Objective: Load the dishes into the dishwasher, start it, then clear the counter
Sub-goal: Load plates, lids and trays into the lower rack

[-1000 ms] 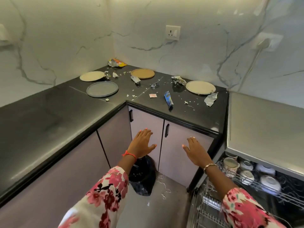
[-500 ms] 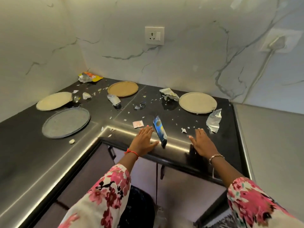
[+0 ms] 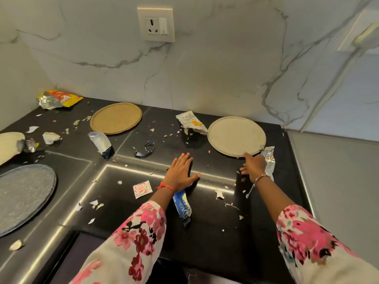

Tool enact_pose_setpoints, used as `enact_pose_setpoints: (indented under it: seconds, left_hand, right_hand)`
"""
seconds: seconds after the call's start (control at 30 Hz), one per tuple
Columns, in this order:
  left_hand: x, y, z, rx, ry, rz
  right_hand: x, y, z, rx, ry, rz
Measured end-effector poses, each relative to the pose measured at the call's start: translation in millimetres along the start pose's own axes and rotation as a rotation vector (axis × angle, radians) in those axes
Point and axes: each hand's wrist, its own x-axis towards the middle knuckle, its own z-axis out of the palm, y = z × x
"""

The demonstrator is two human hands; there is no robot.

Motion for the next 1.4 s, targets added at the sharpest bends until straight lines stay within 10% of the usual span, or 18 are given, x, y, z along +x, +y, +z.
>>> enact_pose_setpoints:
  seconds: [0.53,1.13,1.4]
  left_hand:
    - [4,-10,20,0.022,0.098,0.034]
    - [9,-6,-6,-0.073,-0.06,-0.029]
    - [-48,22,-30,-0.103,0.405,-0.016]
  right_hand:
    - [32,-37,19,0.718,-0.15,0.289]
    - [-9,-24,-26,0.782,-0.15,0.25]
    - [-83,4,-71,0.728,-0.097,0.228]
